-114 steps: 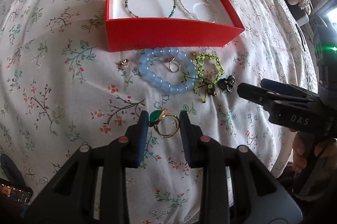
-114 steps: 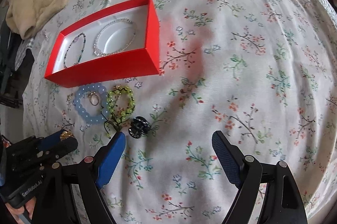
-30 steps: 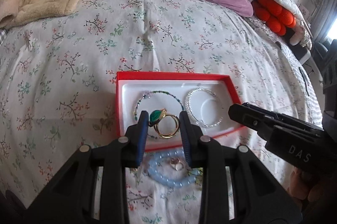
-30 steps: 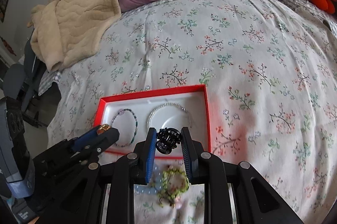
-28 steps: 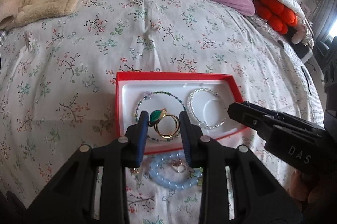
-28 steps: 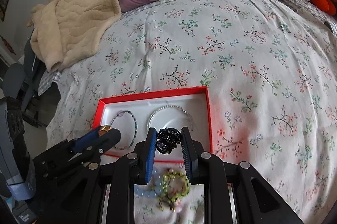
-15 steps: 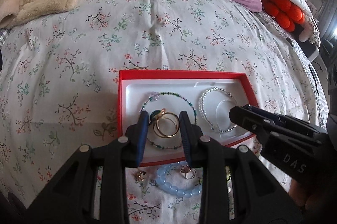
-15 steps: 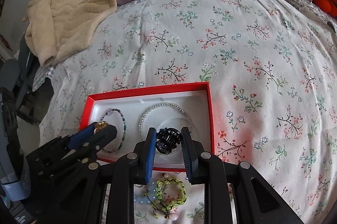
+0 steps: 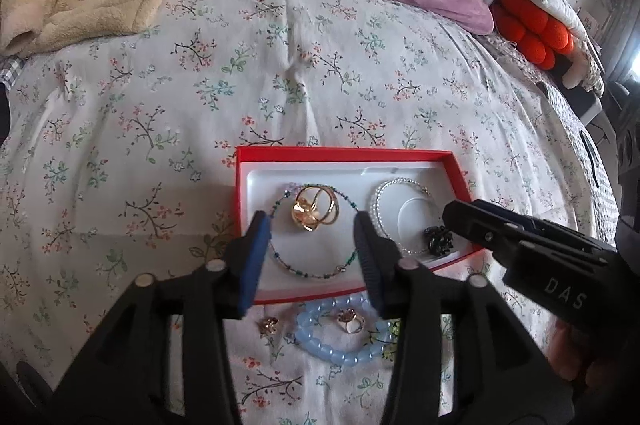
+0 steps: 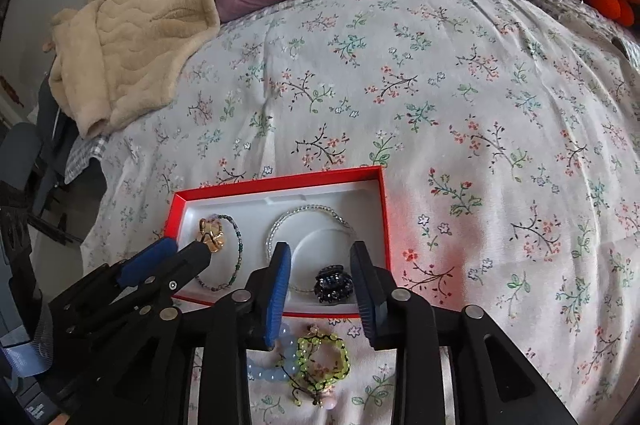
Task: Organize jewelry
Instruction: 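Lower the gold rings and black charm into the red box and open both grippers, then withdraw both open grippers from the red box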
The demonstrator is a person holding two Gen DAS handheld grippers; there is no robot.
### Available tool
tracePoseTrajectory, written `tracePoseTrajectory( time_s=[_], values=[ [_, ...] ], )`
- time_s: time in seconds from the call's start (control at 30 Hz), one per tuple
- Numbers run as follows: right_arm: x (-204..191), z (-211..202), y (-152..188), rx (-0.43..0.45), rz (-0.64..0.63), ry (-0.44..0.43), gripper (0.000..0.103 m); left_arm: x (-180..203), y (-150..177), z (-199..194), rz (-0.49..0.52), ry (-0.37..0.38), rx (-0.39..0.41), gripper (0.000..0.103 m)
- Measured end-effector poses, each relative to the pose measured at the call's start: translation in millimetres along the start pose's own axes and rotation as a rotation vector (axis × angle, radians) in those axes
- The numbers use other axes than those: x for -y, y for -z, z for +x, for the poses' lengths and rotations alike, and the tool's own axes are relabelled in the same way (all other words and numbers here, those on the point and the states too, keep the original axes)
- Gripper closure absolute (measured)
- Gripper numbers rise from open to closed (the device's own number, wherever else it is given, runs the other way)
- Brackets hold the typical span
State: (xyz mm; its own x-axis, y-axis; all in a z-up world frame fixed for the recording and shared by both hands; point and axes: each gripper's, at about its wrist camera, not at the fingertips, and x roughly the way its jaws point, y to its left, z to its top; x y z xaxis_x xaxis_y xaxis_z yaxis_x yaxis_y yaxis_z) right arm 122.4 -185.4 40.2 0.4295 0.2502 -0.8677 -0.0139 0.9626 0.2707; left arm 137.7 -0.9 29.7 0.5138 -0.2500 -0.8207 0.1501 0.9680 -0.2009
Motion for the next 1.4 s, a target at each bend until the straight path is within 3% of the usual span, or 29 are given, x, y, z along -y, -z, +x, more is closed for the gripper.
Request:
tracePoseTrajectory(
  time_s=[0.07,0.23,0.37,0.63,1.07,1.4],
  values=[
    [0,-6,0,0.012,0.0,0.006,0.052,0,0,-6,-0.003,-0.005,0.006,0.049],
    [2,-25,4,0.026,-0.006,0.02,0.049,2,2,-25,-0.011,-0.006,0.023,0.035],
    [4,-35,9,0.018,-0.007,0.03,0.039,6,9,-37,0.012,-0.025,0.028,0.022],
    [9,-52,27,0.001,-0.015,0.049,0.021,4,27,-44,0.035,-0.047,-0.03,0.017],
    [20,-45,54,-0.105,-0.012,0.096,0.019,2,51,-41,0.065,-0.088,-0.137,0.016],
    [30,-35,68,-0.165,-0.012,0.142,0.019,-4,61,-25,0.057,-0.071,-0.233,0.016]
  ],
)
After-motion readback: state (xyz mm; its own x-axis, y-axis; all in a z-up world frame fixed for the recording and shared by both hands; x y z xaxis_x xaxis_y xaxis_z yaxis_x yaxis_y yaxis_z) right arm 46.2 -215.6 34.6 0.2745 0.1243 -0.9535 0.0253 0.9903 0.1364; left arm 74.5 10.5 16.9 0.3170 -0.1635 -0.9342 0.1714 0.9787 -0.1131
